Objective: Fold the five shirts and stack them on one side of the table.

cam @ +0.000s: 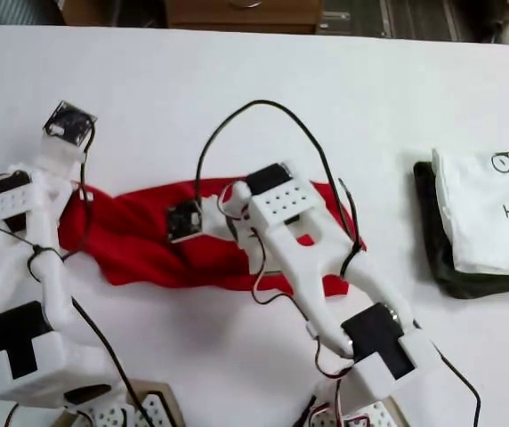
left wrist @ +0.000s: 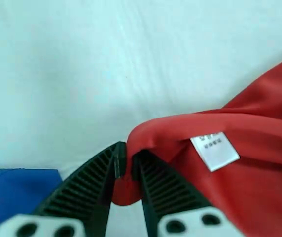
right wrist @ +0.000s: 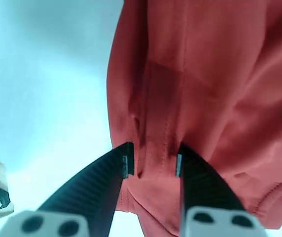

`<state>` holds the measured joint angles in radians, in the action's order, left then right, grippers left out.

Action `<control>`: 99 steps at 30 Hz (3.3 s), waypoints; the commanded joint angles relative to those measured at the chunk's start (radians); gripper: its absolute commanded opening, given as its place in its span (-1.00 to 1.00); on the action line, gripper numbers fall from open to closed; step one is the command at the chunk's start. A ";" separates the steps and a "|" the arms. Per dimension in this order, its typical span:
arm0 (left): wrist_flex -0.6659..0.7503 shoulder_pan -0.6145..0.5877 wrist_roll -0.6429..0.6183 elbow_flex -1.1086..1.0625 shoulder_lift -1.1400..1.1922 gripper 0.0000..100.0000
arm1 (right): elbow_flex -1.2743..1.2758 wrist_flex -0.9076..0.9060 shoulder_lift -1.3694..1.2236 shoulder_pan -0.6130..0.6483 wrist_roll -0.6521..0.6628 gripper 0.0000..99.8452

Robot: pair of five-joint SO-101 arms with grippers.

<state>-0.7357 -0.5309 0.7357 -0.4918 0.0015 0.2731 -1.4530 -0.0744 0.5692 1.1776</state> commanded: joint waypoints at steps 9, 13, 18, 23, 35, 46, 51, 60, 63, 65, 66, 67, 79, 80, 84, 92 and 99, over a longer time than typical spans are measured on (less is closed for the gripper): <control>0.015 -0.005 -0.005 0.039 -0.005 -0.96 | 0.015 0.001 0.050 0.031 -0.005 -0.69; 0.015 -0.005 -0.003 0.039 -0.005 -0.96 | 0.097 0.059 0.050 0.041 -0.005 -0.69; 0.015 -0.005 -0.005 0.039 -0.005 -0.96 | 0.110 0.101 0.053 0.036 -0.005 -0.69; 0.014 -0.006 -0.005 0.039 -0.005 -0.96 | 0.110 0.140 0.051 0.035 -0.005 -0.75; 0.014 -0.008 0.000 0.039 -0.005 -0.96 | 0.014 0.076 0.059 0.004 -0.005 -0.93; 0.005 0.018 -0.006 0.067 -0.011 -0.96 | -0.408 0.022 0.059 -0.116 -0.011 -0.96; -0.118 0.095 -0.008 0.203 -0.012 -0.96 | -0.603 0.036 0.053 -0.114 -0.006 -0.96; -0.563 0.178 -0.006 0.602 -0.012 -0.96 | -1.079 0.090 0.061 -0.217 -0.006 -0.96; -0.689 0.161 -0.006 0.742 -0.014 -0.96 | -1.209 0.030 0.061 -0.260 -0.008 -0.96; -0.767 0.160 -0.006 0.835 -0.014 -0.96 | -1.281 -0.021 0.061 -0.269 -0.008 -0.96; -0.809 0.161 -0.006 0.888 -0.014 -0.96 | -1.324 -0.047 0.061 -0.271 -0.008 -0.96; -0.847 0.166 -0.008 0.941 -0.014 -0.96 | -1.373 -0.070 0.061 -0.271 -0.008 -0.96; -1.048 0.170 0.000 1.280 -0.063 -0.96 | -1.672 -0.035 0.059 -0.380 -0.009 -0.96; -1.048 0.176 0.000 1.282 -0.077 -0.96 | -1.674 -0.013 0.061 -0.381 -0.009 -0.96; -1.048 0.187 -0.006 1.280 -0.170 -0.96 | -1.674 0.047 0.107 -0.404 -0.011 -0.96; -1.049 0.183 0.000 1.244 -0.410 -0.96 | -1.669 0.102 0.277 -0.409 -0.011 -0.96; -1.034 0.183 0.003 1.035 -0.532 -0.96 | -1.665 0.186 0.363 -0.404 -0.012 -0.96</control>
<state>-1.7683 -0.3498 0.7327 0.5976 -0.4910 -1.3779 -1.3288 0.2524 0.1718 1.1776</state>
